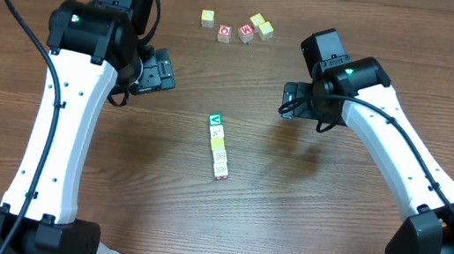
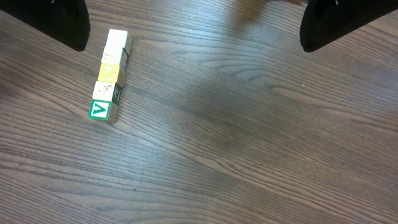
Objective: Flip 5 blocks
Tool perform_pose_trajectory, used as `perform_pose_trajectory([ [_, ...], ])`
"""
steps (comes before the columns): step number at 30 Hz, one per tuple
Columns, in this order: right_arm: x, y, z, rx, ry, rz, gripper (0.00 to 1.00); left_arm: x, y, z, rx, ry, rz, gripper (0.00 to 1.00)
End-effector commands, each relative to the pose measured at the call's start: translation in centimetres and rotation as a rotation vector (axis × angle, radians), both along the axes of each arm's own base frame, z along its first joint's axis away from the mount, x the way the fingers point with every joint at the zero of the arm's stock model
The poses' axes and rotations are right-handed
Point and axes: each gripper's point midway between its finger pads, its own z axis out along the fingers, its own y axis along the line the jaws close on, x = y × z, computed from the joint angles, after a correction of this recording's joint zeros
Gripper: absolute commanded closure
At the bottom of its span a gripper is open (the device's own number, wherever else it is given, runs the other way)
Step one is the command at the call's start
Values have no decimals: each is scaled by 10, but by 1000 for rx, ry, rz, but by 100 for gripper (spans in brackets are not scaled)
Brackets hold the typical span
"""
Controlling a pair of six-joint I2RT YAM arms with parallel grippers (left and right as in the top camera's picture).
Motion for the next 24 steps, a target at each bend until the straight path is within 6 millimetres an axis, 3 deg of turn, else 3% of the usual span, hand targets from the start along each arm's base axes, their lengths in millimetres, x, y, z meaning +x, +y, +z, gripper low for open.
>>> perform_pose_trajectory([
  [1, 3, 0, 8, -2, -28, 5, 0, 2, 5, 2, 14, -9, 16, 0],
  [15, 2, -1, 10, 1, -34, 5, 0, 2, 5, 2, 14, -9, 16, 1],
  [19, -1, -3, 43, 35, -115, 2, 0, 2, 5, 2, 14, -9, 16, 0],
  [21, 0, -12, 69, 34, -199, -17, 0, 2, 5, 2, 14, -9, 16, 0],
  [24, 7, -38, 133, 53, -419, -89, 0, 2, 5, 2, 14, -9, 16, 0],
])
